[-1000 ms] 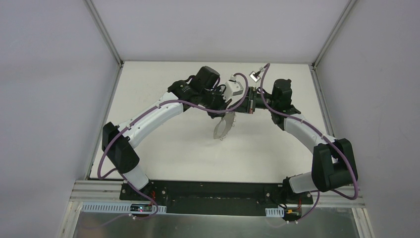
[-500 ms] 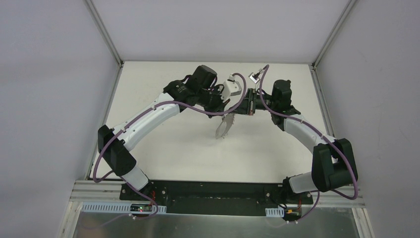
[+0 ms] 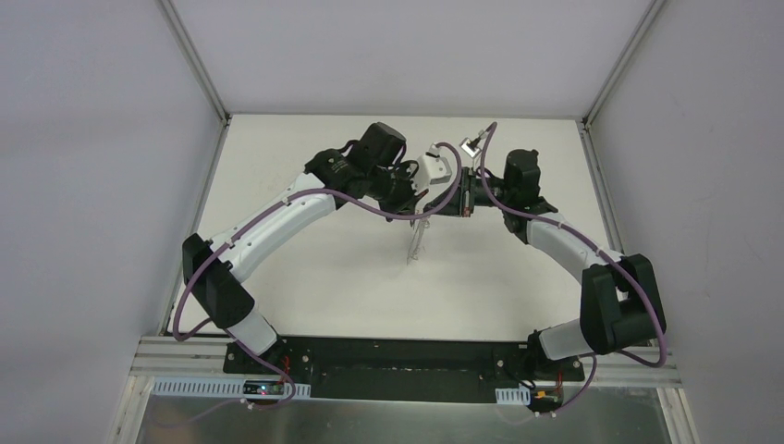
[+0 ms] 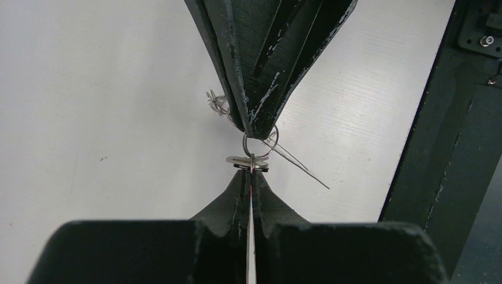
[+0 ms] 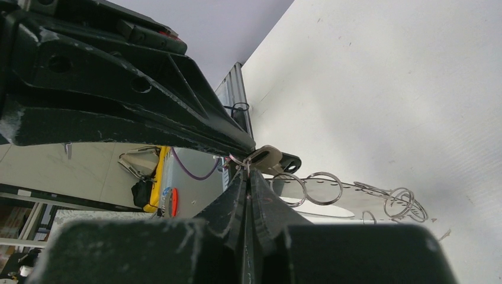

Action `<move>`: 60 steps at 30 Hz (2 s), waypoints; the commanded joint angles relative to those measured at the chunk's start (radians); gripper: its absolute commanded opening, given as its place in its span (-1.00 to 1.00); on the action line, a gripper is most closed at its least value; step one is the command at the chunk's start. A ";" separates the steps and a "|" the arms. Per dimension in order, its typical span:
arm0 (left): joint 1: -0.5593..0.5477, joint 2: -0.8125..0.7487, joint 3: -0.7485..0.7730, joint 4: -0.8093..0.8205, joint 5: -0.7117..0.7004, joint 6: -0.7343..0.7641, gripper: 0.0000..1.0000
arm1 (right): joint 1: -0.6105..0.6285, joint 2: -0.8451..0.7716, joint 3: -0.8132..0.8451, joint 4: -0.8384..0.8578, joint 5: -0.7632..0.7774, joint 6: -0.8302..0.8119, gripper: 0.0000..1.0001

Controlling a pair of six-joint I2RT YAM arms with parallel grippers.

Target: Put the keys on the keyring

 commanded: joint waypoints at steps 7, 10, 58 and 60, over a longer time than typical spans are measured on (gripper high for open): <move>0.005 -0.022 0.026 -0.073 -0.022 0.025 -1.00 | -0.006 -0.003 0.040 -0.037 -0.007 -0.070 -0.41; 0.006 -0.025 0.012 -0.079 -0.028 0.007 -1.00 | -0.017 -0.005 0.040 -0.048 -0.003 -0.078 -0.26; 0.290 0.498 0.104 -0.050 0.454 -0.579 -1.00 | -0.296 -0.102 -0.008 -0.106 0.124 -0.125 -0.09; 0.298 0.505 0.085 -0.073 0.449 -0.559 -1.00 | -0.298 -0.096 -0.008 -0.107 0.125 -0.126 -0.09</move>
